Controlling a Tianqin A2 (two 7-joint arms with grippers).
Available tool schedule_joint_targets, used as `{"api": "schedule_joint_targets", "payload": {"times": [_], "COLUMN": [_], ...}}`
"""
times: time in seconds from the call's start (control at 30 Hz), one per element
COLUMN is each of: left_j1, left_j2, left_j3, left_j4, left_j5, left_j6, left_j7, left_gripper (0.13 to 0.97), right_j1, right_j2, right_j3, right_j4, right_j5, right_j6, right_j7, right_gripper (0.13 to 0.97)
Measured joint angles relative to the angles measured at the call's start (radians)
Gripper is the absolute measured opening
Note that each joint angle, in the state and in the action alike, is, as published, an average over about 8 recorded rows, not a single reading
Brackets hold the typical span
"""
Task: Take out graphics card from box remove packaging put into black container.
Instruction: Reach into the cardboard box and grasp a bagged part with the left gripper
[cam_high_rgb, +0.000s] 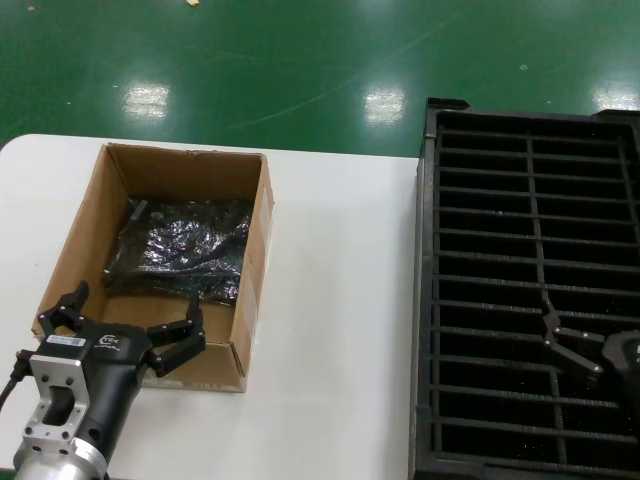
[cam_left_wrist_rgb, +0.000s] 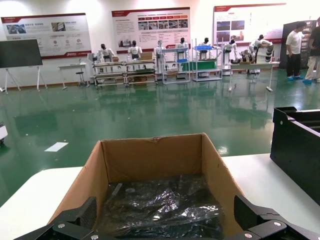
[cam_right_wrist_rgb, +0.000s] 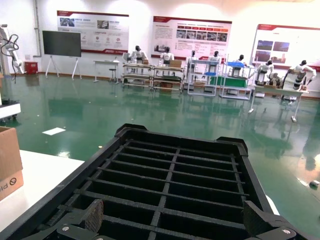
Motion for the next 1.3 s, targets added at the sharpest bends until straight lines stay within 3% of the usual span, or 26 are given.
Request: {"api": "schedule_joint_targets", "payload": {"times": [0.47, 0.63, 0.73, 0.83, 0.97, 1.07, 1.17, 1.23, 1.3], "left_j1": [-0.006, -0.04, -0.079, -0.14, -0.263, -0.384, -0.513, -0.603, -0.692], "left_j2": [-0.002, -0.043, -0.11, -0.211, -0.366, -0.46, -0.513, -0.53, -0.535], "left_j3": [0.003, 0.05, 0.119, 0.216, 0.376, 0.501, 0.617, 0.693, 0.773], "left_j4": [0.002, 0.013, 0.016, 0.009, 0.008, 0.041, 0.111, 0.173, 0.24], "left_j5": [0.008, 0.025, 0.005, -0.051, -0.153, -0.218, -0.218, -0.177, -0.103], "left_j6": [0.0, -0.023, -0.051, -0.08, -0.112, -0.123, -0.1, -0.065, -0.016], "left_j7": [0.009, 0.054, 0.093, 0.137, 0.226, 0.328, 0.402, 0.418, 0.396], "left_gripper": [0.966, 0.966, 0.966, 0.966, 0.966, 0.966, 0.966, 0.966, 0.966], "right_j1": [0.0, 0.0, 0.0, 0.0, 0.0, 0.0, 0.0, 0.0, 0.0], "right_j2": [0.0, 0.0, 0.0, 0.0, 0.0, 0.0, 0.0, 0.0, 0.0], "right_j3": [0.0, 0.0, 0.0, 0.0, 0.0, 0.0, 0.0, 0.0, 0.0], "right_j4": [0.0, 0.0, 0.0, 0.0, 0.0, 0.0, 0.0, 0.0, 0.0], "right_j5": [0.0, 0.0, 0.0, 0.0, 0.0, 0.0, 0.0, 0.0, 0.0], "right_j6": [0.0, 0.0, 0.0, 0.0, 0.0, 0.0, 0.0, 0.0, 0.0], "right_j7": [0.0, 0.0, 0.0, 0.0, 0.0, 0.0, 0.0, 0.0, 0.0], "right_gripper": [0.966, 0.966, 0.966, 0.966, 0.966, 0.966, 0.966, 0.966, 0.966]}}
